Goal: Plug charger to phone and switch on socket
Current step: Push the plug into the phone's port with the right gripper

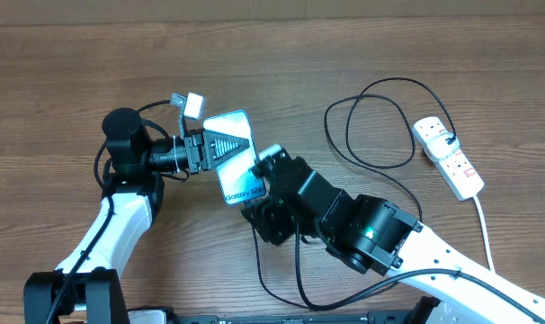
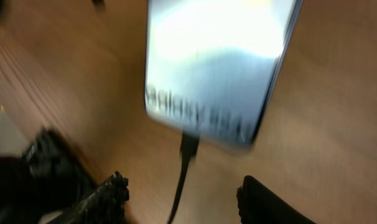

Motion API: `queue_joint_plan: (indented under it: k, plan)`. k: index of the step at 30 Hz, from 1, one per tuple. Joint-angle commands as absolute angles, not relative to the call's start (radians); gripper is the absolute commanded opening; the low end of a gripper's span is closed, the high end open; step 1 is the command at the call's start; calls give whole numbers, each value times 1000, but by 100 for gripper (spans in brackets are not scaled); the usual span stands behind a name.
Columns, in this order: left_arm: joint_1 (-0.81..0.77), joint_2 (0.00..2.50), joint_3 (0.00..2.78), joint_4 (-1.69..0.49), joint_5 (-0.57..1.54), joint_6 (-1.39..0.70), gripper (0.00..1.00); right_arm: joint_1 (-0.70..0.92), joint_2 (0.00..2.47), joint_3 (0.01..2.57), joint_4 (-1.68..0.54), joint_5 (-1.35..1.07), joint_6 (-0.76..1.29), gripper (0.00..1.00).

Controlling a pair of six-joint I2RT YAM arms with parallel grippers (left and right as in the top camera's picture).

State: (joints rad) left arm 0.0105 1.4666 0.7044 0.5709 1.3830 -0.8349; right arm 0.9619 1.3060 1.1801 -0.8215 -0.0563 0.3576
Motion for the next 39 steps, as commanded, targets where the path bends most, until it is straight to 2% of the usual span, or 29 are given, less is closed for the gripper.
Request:
queue_joint_plan:
  k: [1, 4, 13, 15, 17, 20, 27, 32, 37, 39]
  plan:
    - [12, 1466, 702, 573, 1253, -871, 4, 960, 1297, 1192, -898, -108, 411, 58]
    - [12, 1466, 702, 573, 1177, -931, 4, 961, 1319, 1186, -937, -88, 416, 65]
    - [12, 1466, 702, 573, 1237, -951, 4, 961, 1441, 1137, -757, -64, 415, 65]
    - [12, 1466, 702, 573, 1265, -950, 4, 961, 1473, 1134, -733, -18, 415, 61]
    - [12, 1466, 702, 573, 1285, -941, 4, 961, 1491, 1134, -719, 15, 415, 50]
    - [12, 1466, 702, 573, 1312, -903, 4, 961, 1493, 1135, -701, 37, 415, 43]
    - [12, 1466, 702, 573, 1327, -860, 4, 961, 1492, 1140, -688, 51, 415, 33]
    - [13, 1466, 702, 572, 1313, -832, 4, 961, 1489, 1140, -691, 50, 416, 32]
    - [13, 1466, 702, 572, 1277, -830, 4, 961, 1462, 1158, -739, 23, 423, 41]
    - [13, 1466, 702, 572, 1267, -830, 4, 961, 1447, 1170, -761, 23, 423, 41]
